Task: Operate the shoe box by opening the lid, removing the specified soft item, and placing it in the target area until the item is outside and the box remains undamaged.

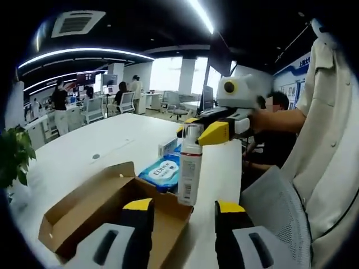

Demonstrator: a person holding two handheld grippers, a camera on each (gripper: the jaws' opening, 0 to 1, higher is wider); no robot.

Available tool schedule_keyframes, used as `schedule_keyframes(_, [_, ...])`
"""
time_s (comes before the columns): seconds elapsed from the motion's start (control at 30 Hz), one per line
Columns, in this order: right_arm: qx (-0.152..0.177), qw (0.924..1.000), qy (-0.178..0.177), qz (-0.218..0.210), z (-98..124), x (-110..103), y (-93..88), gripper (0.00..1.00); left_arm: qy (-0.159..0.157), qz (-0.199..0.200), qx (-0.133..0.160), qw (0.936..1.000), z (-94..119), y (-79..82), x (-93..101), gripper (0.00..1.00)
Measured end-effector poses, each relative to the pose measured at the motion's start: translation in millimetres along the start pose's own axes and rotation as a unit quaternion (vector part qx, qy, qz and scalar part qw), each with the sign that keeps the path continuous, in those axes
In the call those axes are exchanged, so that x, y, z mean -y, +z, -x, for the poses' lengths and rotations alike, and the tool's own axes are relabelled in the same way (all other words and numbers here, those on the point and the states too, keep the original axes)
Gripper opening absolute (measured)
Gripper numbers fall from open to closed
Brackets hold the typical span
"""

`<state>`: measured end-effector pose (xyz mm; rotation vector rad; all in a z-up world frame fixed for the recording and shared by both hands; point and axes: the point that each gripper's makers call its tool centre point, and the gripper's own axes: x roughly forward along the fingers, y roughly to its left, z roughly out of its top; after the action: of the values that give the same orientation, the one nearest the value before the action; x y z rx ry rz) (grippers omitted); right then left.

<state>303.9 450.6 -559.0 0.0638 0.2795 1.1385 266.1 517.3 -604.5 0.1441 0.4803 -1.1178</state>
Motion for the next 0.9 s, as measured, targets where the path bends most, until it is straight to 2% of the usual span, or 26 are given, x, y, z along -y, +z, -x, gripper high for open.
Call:
schedule_keyframes(0.17, [-0.005,0.9998,-0.012,0.012,5.9,18.3,1.4,0.19,0.042,0.005,-0.009,0.9991,19.3,-6.4,-14.3,0.52])
schedule_keyframes(0.53, [-0.015,0.9981,-0.036,0.048,15.6,62.8,0.0,0.19,0.118,0.031,0.006,0.9926,55.3,-11.7,-33.7,0.64])
schedule_keyframes(0.67, [-0.021,0.9972,-0.046,0.055,16.2,82.1,-4.6,0.19,0.137,0.038,0.012,0.9898,60.3,-12.2,-34.7,0.71])
schedule_keyframes(0.9, [-0.031,0.9952,-0.061,0.071,15.5,116.4,-10.6,0.19,0.154,0.048,0.018,0.9867,68.7,-14.1,-33.2,0.76])
